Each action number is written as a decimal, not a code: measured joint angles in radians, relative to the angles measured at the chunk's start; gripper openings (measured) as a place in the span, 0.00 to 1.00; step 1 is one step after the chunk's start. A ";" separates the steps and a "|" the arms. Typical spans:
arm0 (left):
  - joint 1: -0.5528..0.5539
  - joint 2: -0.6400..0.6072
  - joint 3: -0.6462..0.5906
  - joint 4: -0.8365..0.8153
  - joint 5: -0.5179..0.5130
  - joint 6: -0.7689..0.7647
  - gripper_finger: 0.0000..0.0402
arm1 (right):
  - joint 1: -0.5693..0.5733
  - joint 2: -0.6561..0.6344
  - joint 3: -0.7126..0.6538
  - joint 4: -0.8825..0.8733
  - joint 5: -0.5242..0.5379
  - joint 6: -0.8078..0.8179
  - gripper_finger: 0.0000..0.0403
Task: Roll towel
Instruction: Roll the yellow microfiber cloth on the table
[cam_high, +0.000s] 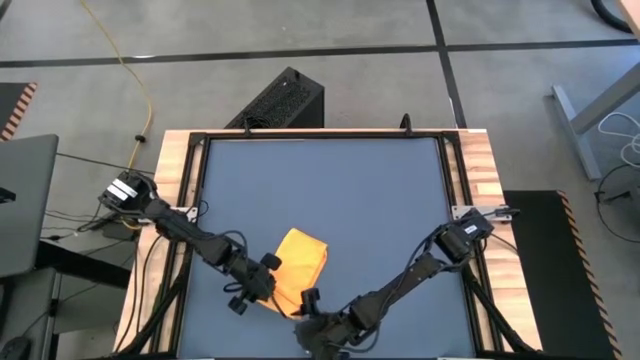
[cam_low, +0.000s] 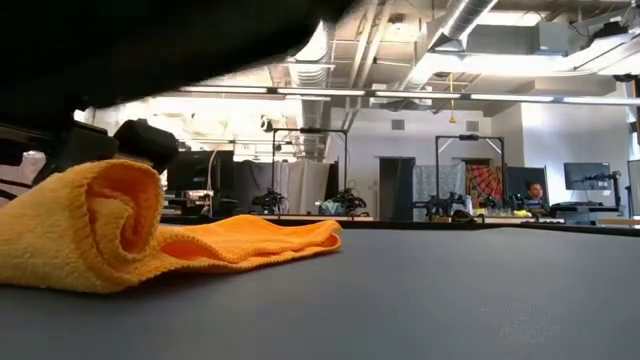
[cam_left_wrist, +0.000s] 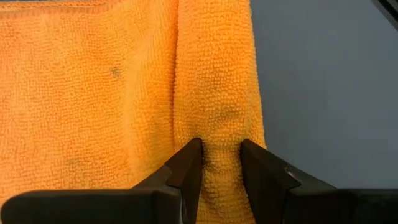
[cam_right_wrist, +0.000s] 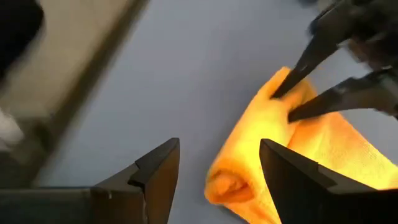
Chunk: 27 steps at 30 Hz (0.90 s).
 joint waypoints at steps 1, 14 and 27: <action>0.004 0.000 0.000 0.001 0.006 0.004 0.25 | -0.001 0.010 -0.001 -0.007 0.006 -0.046 0.62; 0.041 0.001 -0.001 0.005 0.110 0.014 0.25 | -0.020 0.091 -0.002 0.038 0.051 0.015 0.61; 0.054 -0.026 -0.001 0.045 0.242 0.036 0.25 | -0.020 0.118 0.001 0.008 0.103 0.362 0.13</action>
